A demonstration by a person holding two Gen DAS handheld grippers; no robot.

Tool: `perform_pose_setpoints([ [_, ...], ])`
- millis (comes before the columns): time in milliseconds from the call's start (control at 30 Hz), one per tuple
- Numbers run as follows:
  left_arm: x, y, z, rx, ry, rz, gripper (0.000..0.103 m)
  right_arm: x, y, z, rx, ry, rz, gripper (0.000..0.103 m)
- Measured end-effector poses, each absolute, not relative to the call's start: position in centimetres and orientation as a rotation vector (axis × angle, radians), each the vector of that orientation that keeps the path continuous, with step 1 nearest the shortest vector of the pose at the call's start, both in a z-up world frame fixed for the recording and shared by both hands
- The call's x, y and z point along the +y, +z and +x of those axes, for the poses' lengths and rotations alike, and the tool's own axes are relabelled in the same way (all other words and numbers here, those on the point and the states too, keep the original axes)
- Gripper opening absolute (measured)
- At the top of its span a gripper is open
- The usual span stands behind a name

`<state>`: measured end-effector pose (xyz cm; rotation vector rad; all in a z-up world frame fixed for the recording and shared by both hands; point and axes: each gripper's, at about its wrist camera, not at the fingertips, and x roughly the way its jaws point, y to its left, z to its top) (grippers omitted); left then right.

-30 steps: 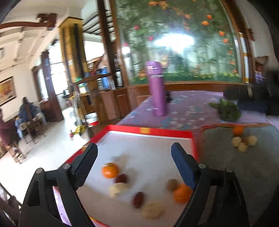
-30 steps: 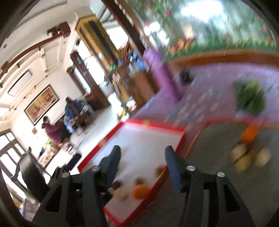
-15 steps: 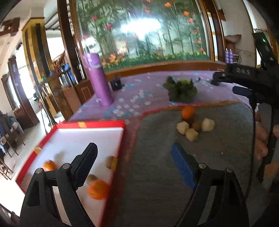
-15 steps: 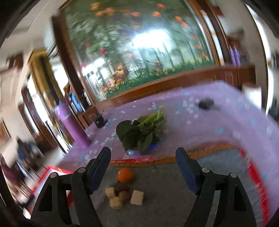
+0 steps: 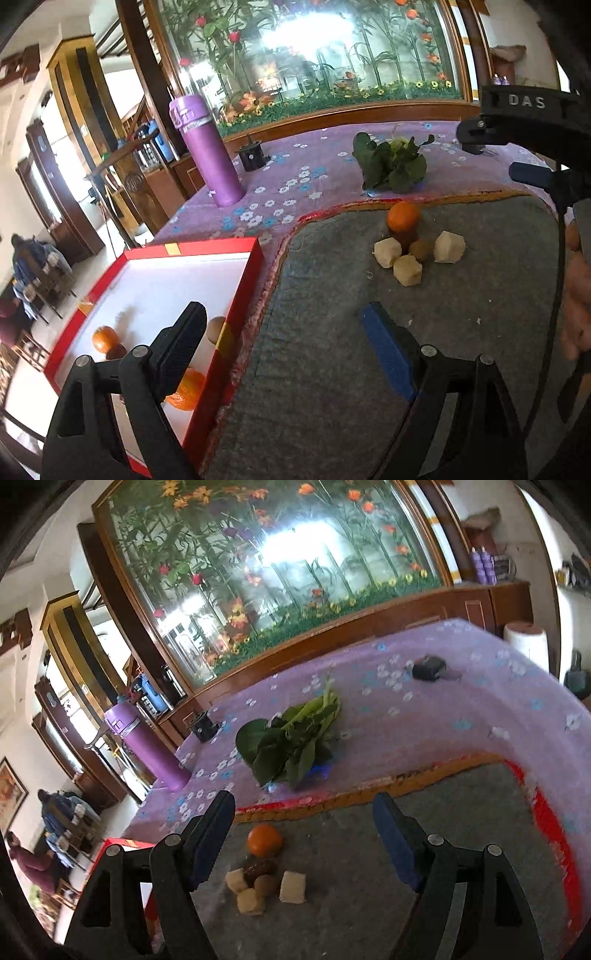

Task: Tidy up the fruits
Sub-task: 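Grasp a pale cube with the left tool while the right tool grasps another pale cube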

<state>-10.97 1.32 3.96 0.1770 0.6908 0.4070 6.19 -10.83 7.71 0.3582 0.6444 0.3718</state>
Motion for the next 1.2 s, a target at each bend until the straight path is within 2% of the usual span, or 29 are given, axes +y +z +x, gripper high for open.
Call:
perform_pose_setpoints([
  [467, -2.1, 4.9, -11.0, 0.72, 0.422, 0.239, 0.087, -9.8, 8.2, 5.1, 0.67, 0.421, 0.347, 0.079],
  [933, -0.7, 3.5, -11.4, 0.839, 0.456, 0.235, 0.087, -8.0, 8.6, 4.9, 0.662, 0.442, 0.279, 0.079],
  [1067, 1.5, 5.1, -11.3, 0.856, 0.431, 0.144, 0.087, -7.8, 8.4, 5.2, 0.667, 0.437, 0.263, 0.079],
  [1200, 5.3, 8.3, -11.2, 0.775, 0.458, 0.055, 0.087, -7.6, 8.0, 5.8, 0.696, 0.434, 0.267, 0.079],
])
